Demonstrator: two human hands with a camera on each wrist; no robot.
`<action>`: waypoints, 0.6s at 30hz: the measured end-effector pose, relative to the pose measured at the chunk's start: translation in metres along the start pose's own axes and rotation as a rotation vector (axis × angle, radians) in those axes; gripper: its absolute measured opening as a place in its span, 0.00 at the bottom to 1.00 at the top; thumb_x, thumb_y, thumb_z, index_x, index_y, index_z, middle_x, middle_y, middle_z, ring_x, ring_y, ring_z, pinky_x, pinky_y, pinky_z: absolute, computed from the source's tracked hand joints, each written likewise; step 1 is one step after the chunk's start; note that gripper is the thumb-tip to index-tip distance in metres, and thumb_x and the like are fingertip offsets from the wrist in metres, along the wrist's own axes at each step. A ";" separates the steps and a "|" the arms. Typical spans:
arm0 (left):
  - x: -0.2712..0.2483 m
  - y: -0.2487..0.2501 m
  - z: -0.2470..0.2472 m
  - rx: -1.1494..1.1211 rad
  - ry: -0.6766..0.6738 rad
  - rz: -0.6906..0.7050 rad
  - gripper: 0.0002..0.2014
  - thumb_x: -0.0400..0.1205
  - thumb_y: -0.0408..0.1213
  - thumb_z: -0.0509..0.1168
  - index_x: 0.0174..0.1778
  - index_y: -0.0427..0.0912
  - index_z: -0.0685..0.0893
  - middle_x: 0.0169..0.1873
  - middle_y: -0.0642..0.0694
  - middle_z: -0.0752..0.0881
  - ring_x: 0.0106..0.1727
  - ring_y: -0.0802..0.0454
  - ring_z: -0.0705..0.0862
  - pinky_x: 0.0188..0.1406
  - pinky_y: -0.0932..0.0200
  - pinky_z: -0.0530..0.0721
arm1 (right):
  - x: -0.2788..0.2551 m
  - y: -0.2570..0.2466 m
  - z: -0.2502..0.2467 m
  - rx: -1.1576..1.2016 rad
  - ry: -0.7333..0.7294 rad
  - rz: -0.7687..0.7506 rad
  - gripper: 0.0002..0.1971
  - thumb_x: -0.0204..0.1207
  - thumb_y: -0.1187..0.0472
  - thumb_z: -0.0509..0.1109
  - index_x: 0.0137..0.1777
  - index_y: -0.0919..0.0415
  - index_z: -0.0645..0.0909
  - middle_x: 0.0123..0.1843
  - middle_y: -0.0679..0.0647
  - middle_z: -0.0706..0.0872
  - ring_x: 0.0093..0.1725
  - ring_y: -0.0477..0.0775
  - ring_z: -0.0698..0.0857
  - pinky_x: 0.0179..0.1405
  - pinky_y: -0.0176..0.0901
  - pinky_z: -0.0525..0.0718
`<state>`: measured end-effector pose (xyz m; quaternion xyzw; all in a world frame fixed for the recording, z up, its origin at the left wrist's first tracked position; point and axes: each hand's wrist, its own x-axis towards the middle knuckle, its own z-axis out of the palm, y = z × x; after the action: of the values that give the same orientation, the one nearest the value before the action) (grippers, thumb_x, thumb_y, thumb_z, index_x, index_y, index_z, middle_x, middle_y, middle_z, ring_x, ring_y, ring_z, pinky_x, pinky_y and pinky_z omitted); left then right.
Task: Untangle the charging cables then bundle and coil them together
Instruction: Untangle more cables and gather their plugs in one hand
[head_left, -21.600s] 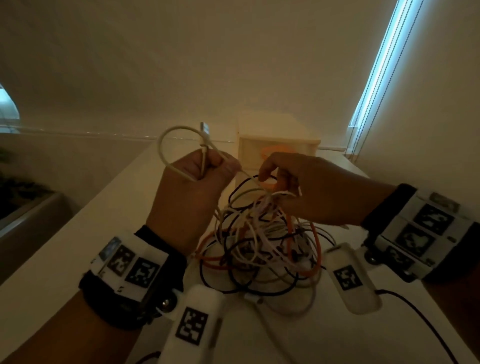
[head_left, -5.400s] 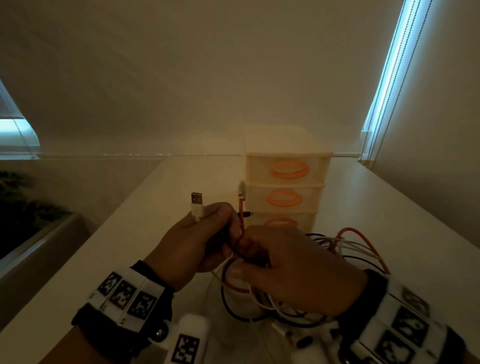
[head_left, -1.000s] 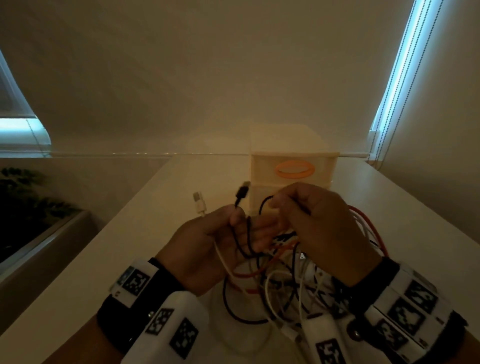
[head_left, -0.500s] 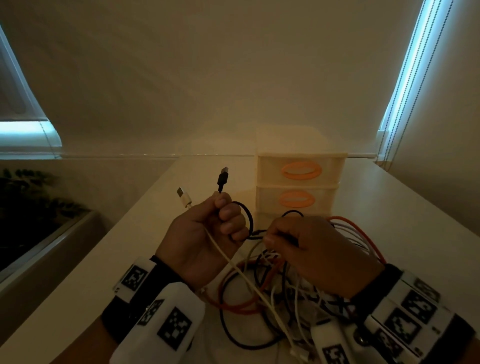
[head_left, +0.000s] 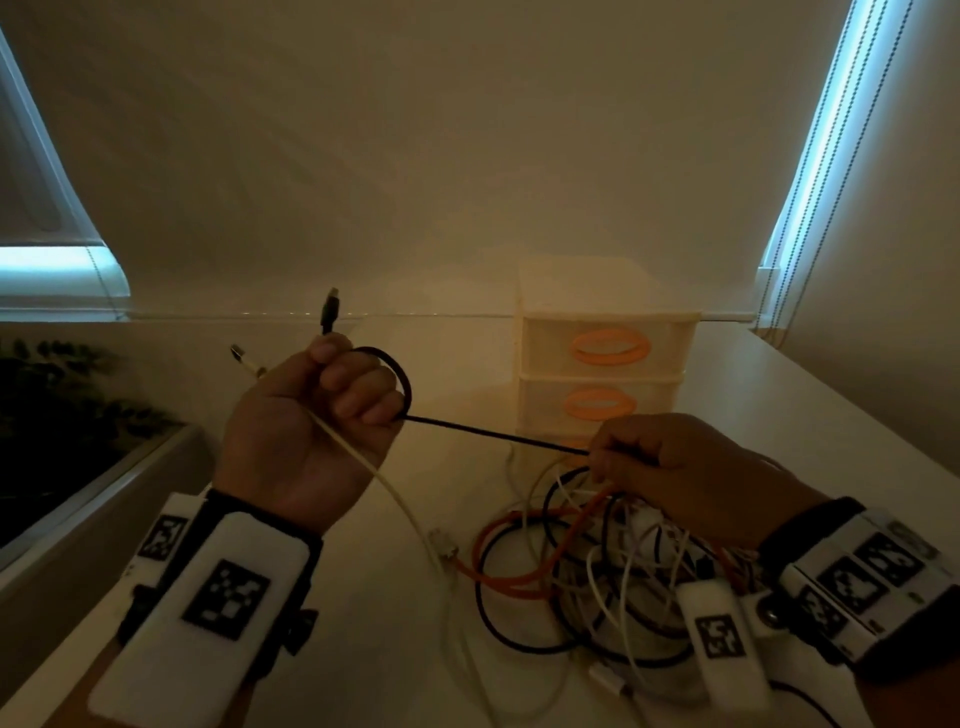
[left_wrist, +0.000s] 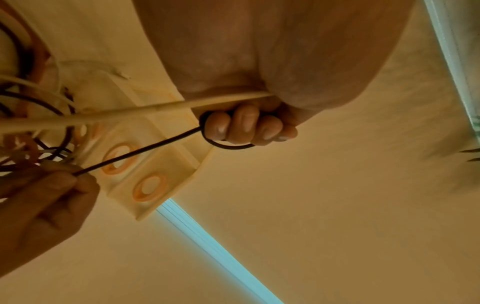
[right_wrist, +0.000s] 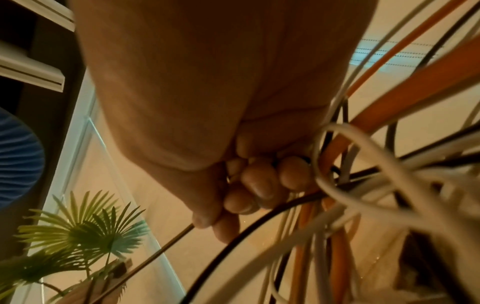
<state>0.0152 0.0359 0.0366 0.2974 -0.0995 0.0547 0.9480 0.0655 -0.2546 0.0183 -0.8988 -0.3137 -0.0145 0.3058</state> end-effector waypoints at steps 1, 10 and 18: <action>-0.001 -0.002 0.001 0.003 -0.003 -0.009 0.08 0.77 0.35 0.57 0.33 0.49 0.73 0.26 0.56 0.65 0.25 0.58 0.62 0.26 0.64 0.65 | 0.000 -0.001 0.001 -0.013 -0.002 0.015 0.10 0.84 0.51 0.66 0.41 0.42 0.84 0.36 0.48 0.85 0.31 0.40 0.80 0.32 0.29 0.78; -0.007 -0.031 0.011 0.058 -0.050 -0.115 0.13 0.83 0.35 0.53 0.33 0.47 0.74 0.27 0.54 0.64 0.25 0.57 0.61 0.23 0.64 0.65 | -0.002 -0.037 0.009 0.126 -0.186 -0.088 0.09 0.86 0.55 0.65 0.54 0.44 0.88 0.42 0.39 0.89 0.42 0.40 0.87 0.45 0.36 0.86; -0.009 -0.012 0.006 0.028 -0.224 -0.285 0.06 0.80 0.33 0.63 0.37 0.44 0.77 0.28 0.51 0.74 0.24 0.57 0.68 0.24 0.64 0.68 | 0.005 -0.012 0.016 0.022 0.098 0.049 0.13 0.87 0.58 0.63 0.41 0.52 0.85 0.34 0.36 0.85 0.34 0.36 0.83 0.31 0.27 0.79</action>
<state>0.0072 0.0222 0.0327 0.3259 -0.1605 -0.1121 0.9249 0.0601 -0.2362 0.0129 -0.9011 -0.2764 -0.0474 0.3306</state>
